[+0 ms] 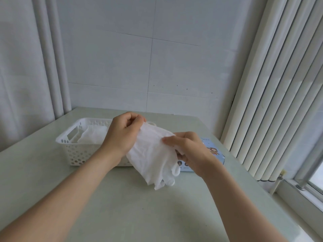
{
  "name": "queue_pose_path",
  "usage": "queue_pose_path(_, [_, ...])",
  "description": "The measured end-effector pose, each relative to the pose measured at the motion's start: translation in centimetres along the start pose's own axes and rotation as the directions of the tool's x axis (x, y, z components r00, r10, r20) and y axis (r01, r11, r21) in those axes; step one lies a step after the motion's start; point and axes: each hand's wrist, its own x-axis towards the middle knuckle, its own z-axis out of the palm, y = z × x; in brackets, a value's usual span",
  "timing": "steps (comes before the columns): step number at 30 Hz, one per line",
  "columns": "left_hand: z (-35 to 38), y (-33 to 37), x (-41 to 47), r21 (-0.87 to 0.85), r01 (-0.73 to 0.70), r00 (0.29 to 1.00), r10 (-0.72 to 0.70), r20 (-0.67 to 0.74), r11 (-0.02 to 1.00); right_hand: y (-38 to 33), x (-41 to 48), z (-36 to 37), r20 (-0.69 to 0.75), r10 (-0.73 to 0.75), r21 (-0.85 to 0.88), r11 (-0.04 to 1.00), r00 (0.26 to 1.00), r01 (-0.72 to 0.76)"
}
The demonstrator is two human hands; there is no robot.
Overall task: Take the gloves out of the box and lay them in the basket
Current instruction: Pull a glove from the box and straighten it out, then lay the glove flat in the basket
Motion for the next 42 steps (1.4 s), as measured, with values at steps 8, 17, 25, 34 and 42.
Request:
queue_pose_path(8, [-1.1, -0.4, 1.1, 0.021, -0.056, 0.993, 0.058, -0.107, 0.998, -0.4, 1.1, 2.4, -0.261, 0.064, 0.049, 0.997, 0.963, -0.053])
queue_pose_path(17, [-3.8, -0.9, 3.6, 0.047, -0.005, 0.983, 0.013, -0.183, 0.999, -4.4, 6.4, 4.0, -0.367, -0.360, -0.473, 0.866, 0.858, 0.161])
queue_pose_path(25, [-7.5, -1.9, 4.8, 0.113, 0.152, 0.956, -0.117, -0.268, 0.982, -4.2, 12.3, 6.7, -0.220, -0.352, -0.600, 0.784, 0.910, 0.158])
queue_pose_path(34, [-9.3, -3.9, 5.3, 0.685, 0.100, 0.926, 0.184, -0.329, 0.722, -2.6, 13.1, 10.0, 0.054, -0.467, -0.940, 0.273, 0.882, 0.202])
queue_pose_path(42, [-8.4, -3.0, 4.5, 0.808, -0.095, 0.995, 0.021, 0.102, 0.581, -7.0, 10.1, 10.2, 0.277, -0.030, -0.896, 0.353, 0.960, 0.269])
